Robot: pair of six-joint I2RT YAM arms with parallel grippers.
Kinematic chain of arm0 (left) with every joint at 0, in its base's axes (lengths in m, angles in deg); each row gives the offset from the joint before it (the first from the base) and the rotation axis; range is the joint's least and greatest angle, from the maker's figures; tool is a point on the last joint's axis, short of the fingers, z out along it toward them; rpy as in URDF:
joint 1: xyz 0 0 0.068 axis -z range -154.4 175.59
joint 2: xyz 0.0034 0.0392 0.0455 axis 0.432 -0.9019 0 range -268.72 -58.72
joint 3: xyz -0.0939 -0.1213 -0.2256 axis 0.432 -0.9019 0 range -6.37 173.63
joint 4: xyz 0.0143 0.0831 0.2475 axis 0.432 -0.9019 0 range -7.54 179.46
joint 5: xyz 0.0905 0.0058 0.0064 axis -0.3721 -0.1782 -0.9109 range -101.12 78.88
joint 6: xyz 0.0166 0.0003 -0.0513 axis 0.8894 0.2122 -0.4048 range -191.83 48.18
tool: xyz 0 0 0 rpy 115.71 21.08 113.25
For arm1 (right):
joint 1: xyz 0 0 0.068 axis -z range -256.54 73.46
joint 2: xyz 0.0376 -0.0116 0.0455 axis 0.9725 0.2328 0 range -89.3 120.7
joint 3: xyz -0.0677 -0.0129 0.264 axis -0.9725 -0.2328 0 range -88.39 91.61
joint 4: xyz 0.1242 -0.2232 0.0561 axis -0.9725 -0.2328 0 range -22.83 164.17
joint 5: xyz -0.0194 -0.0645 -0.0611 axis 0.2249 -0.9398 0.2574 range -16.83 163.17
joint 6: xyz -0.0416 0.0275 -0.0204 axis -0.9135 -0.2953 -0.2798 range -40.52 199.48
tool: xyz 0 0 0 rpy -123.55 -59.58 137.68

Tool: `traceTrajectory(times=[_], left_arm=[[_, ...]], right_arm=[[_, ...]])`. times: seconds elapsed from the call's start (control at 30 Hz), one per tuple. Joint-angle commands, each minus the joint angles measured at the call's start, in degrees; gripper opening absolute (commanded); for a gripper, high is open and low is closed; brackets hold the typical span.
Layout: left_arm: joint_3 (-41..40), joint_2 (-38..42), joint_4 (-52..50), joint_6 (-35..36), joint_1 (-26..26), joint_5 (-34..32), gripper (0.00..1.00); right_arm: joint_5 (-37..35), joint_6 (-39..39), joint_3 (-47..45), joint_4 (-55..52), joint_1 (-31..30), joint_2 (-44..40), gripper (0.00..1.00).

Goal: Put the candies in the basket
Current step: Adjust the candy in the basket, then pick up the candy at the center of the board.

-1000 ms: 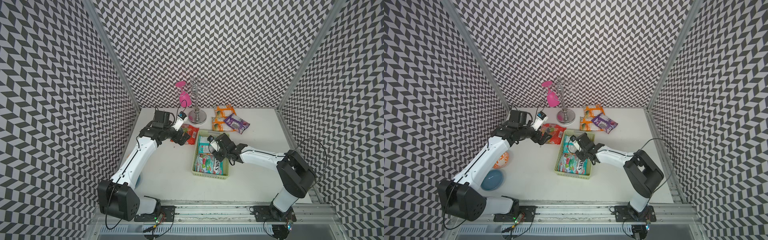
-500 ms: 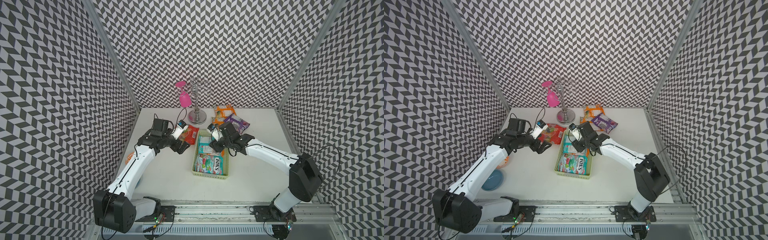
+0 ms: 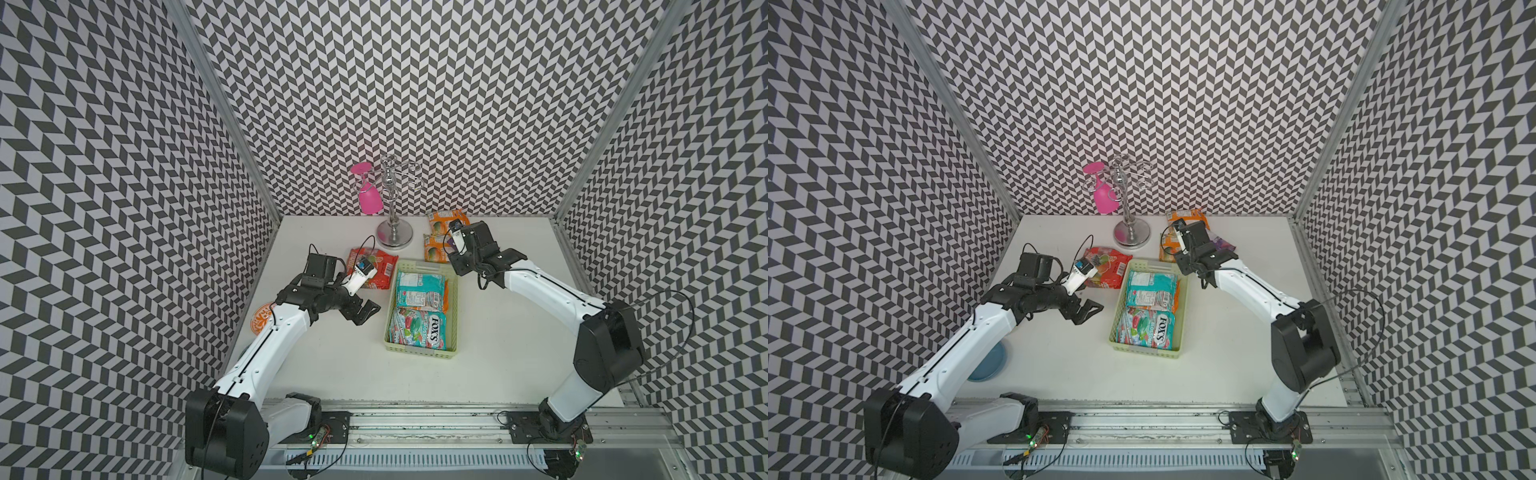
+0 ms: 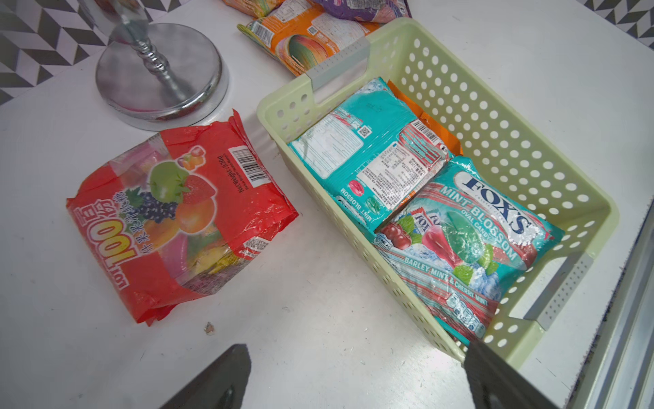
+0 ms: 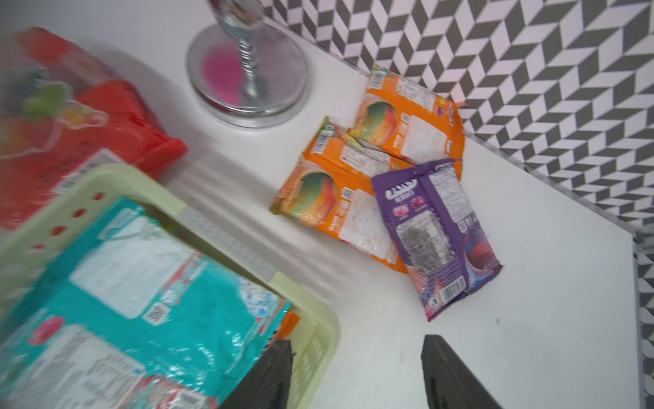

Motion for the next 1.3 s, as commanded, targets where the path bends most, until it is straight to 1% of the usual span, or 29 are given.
traceTrajectory(times=[0.0, 0.1, 0.37, 0.57, 0.93, 1.03, 1.17, 1.27], left_arm=[[-0.2, 1.5, 1.5, 2.0, -0.4, 2.9, 0.99], [-1.0, 1.4, 1.7, 2.5, -0.5, 4.2, 0.99], [-0.1, 1.7, 1.6, 2.3, -0.5, 4.0, 0.99], [0.6, 1.9, 1.9, 1.8, -0.6, 3.8, 0.99], [1.7, 1.5, 1.6, 1.0, -0.9, 2.9, 0.99], [1.0, 1.4, 2.1, 1.1, -1.0, 3.7, 0.99], [2.1, 1.1, 1.4, 0.8, -1.1, 2.9, 0.99], [1.3, 1.1, 2.2, 0.7, -1.2, 3.7, 0.99]], right_arm=[[-5.0, -1.5, 1.8, 0.4, 1.3, 3.6, 0.63], [-6.9, -1.0, 4.3, 0.2, 2.4, 7.5, 0.62], [-10.2, -2.0, 10.5, 1.0, 3.4, 16.2, 0.62], [-9.6, -2.5, 15.9, -0.8, 4.7, 22.0, 0.62], [-9.9, -3.5, 18.0, -1.6, 6.1, 27.9, 0.62], [-9.7, -3.2, 20.3, -3.1, 6.6, 29.8, 0.62], [-11.8, -4.4, 20.2, -2.4, 7.0, 30.7, 0.61], [-12.3, -4.6, 21.7, -3.1, 7.5, 32.2, 0.59]])
